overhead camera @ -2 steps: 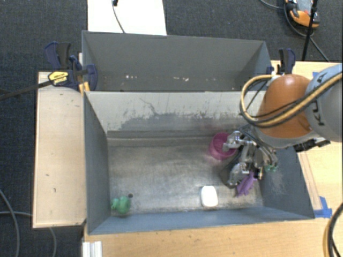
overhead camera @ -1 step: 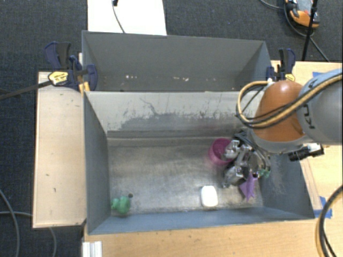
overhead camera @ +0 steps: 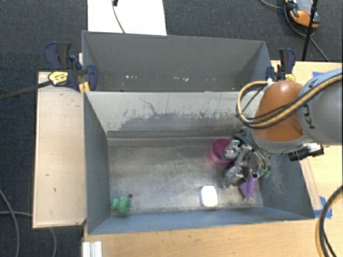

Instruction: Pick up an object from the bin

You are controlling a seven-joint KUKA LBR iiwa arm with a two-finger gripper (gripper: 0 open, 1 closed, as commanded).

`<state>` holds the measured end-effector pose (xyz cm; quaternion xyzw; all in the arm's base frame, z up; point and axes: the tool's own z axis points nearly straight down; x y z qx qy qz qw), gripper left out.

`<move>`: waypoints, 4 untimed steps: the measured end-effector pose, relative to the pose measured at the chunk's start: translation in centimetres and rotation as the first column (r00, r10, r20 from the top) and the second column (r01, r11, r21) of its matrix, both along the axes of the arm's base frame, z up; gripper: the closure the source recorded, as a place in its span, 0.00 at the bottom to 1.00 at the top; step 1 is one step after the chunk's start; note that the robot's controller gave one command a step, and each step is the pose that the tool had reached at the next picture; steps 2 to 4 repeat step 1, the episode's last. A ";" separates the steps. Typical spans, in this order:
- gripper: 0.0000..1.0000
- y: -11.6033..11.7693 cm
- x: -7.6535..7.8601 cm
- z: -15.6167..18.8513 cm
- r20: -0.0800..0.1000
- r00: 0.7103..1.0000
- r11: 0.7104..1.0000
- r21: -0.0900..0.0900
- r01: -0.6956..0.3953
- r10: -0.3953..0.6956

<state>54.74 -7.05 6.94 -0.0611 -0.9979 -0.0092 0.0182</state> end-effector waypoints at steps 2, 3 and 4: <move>1.00 2.9 -2.6 16.9 0.043 0.996 0.997 -0.021 -0.075 0.076; 1.00 2.9 -2.6 16.9 0.043 0.996 0.997 -0.021 -0.075 0.076; 1.00 2.9 -2.6 16.9 0.043 0.996 0.997 -0.021 -0.075 0.076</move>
Offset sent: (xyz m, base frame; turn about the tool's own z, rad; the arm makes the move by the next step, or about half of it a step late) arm 0.0000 0.0000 0.0000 0.0000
